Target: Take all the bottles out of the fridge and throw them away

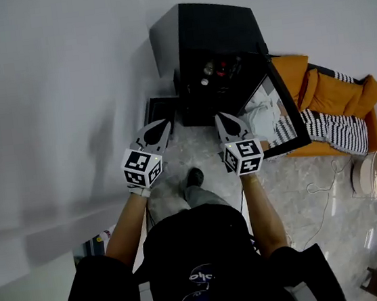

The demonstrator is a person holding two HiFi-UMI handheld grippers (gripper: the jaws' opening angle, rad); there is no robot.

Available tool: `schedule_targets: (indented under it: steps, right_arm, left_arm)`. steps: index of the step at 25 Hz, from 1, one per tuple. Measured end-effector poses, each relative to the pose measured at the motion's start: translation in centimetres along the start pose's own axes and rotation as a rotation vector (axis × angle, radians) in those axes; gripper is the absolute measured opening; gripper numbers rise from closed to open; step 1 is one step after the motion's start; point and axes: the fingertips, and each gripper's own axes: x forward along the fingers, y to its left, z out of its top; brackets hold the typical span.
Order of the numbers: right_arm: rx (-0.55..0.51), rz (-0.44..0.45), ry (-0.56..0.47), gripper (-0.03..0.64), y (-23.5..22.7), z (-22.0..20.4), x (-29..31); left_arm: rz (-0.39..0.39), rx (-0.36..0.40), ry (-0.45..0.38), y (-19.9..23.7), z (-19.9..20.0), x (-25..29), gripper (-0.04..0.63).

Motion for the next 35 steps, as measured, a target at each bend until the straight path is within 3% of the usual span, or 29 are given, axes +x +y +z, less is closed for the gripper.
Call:
schedule_targets:
  steps: [8,17,35]
  right_arm:
    - [0.021,-0.016,0.000,0.003,-4.8,1.7,4.8]
    - [0.038,-0.043,-0.011,0.003,-8.8,2.6,6.8]
    - [0.045,-0.161,0.024,0.003,-12.7,0.9,7.9]
  left_arm:
    - [-0.029,0.009,0.026,3.0,1.6,6.8,0.008]
    - [-0.095,0.036,0.053,2.7,1.9,12.2,0.008]
    - [-0.153,-0.009,0.041,5.2,2.5,15.9,0.008]
